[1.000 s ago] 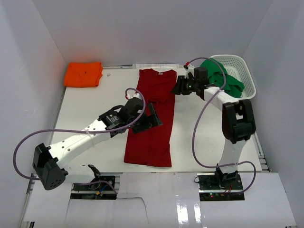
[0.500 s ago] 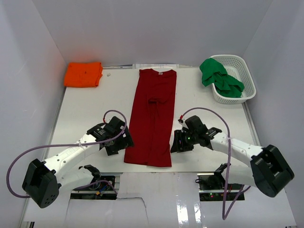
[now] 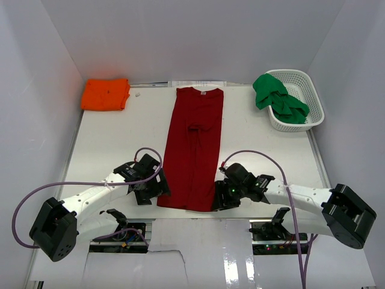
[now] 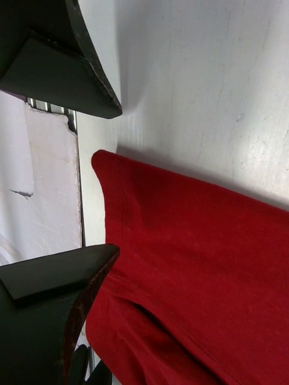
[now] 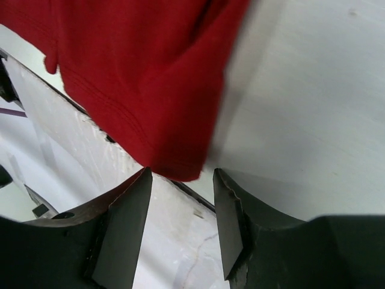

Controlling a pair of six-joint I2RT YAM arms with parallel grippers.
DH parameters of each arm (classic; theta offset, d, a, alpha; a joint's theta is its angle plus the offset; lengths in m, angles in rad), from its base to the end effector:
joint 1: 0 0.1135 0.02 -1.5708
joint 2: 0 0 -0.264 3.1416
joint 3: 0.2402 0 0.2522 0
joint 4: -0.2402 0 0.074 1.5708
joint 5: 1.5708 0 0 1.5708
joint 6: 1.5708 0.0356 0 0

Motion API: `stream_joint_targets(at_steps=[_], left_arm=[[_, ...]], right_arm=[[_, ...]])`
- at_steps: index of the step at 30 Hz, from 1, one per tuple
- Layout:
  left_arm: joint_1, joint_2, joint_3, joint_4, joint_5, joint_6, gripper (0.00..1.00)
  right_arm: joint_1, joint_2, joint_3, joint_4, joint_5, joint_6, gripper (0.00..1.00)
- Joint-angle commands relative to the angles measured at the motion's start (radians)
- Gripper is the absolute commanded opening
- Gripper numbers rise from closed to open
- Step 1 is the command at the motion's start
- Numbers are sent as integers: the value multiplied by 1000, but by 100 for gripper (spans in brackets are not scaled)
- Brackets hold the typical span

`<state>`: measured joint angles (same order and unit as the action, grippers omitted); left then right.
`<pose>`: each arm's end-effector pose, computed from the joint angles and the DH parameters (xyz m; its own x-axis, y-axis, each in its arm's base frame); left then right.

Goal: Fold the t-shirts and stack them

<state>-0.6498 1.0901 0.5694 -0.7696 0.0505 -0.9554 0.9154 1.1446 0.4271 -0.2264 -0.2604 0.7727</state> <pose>0.1347 -0.1046 0.1725 -0.9442 -0.3068 -0.1202 -0.2695 0.9289 -0.2541 0.1137 0.1629 0.1502 -0.9525 -0.1322 -0.2745 -0.2699 0.7842 0.5588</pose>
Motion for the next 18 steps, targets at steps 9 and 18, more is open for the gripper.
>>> stream_joint_targets(at_steps=[9,18], left_arm=[[-4,-30,-29,59,41,-19,71],[-7,-50,-43,61,87,-23,0]], right_arm=[[46,73,13,81,76,54,19],[71,-9,18,15,66,92,8]])
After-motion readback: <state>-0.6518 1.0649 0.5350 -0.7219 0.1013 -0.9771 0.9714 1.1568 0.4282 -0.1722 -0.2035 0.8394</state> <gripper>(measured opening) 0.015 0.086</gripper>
